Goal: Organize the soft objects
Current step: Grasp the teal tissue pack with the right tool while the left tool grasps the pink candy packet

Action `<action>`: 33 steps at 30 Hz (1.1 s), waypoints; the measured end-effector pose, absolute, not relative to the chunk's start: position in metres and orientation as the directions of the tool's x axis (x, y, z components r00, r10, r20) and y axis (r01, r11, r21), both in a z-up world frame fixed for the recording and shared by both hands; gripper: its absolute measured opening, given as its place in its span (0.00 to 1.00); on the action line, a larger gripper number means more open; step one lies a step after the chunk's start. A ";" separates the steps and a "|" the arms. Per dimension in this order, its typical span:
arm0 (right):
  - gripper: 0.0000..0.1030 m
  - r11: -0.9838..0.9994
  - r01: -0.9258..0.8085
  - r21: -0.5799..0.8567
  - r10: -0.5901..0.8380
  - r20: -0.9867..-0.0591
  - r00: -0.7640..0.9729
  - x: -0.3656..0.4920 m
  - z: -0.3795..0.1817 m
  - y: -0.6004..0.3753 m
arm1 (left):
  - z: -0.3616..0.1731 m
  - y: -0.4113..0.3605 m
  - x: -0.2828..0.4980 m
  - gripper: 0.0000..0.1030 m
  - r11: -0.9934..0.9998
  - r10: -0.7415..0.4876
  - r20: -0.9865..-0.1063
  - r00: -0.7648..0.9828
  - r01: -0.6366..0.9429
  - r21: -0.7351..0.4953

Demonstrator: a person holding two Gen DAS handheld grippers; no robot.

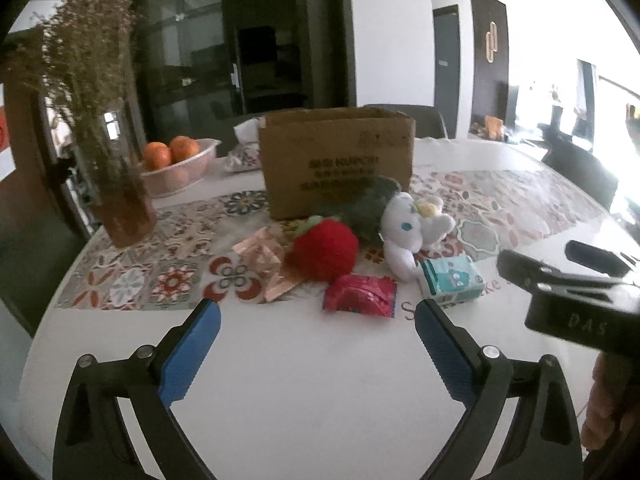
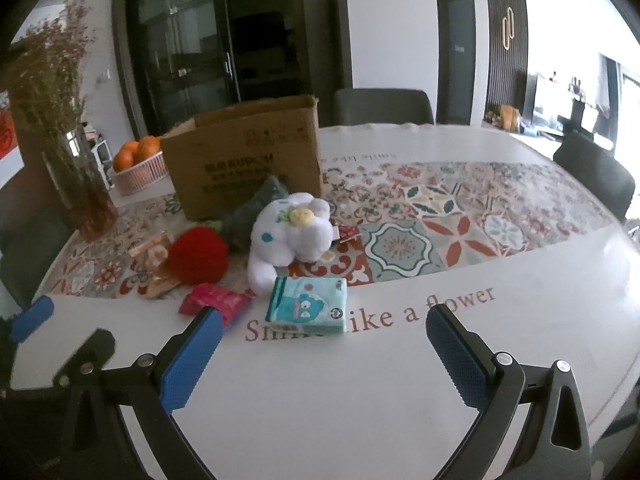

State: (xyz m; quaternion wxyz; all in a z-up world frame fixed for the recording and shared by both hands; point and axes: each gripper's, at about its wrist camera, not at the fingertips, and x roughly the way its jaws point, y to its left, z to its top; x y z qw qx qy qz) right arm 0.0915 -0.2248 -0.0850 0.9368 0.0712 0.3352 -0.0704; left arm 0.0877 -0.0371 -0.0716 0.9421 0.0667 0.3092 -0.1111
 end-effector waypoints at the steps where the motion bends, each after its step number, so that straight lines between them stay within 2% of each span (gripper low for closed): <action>1: 1.00 0.979 0.180 0.094 -0.079 -0.642 0.763 0.096 -0.088 -0.226 | -0.074 -0.039 0.090 0.97 0.964 -0.173 -0.597 0.783 0.258 0.059; 8: 1.00 0.977 0.176 0.121 -0.052 -0.664 0.746 0.118 -0.103 -0.231 | -0.102 -0.059 0.112 0.97 0.943 -0.194 -0.614 0.765 0.318 0.099; 20: 1.00 0.982 0.154 0.107 -0.024 -0.742 0.670 0.160 -0.135 -0.227 | -0.139 -0.067 0.151 0.96 0.940 -0.208 -0.682 0.701 0.336 0.058; 33: 0.99 0.983 0.134 0.126 0.017 -0.789 0.615 0.186 -0.153 -0.228 | -0.153 -0.077 0.183 0.95 0.936 -0.225 -0.735 0.640 0.351 0.019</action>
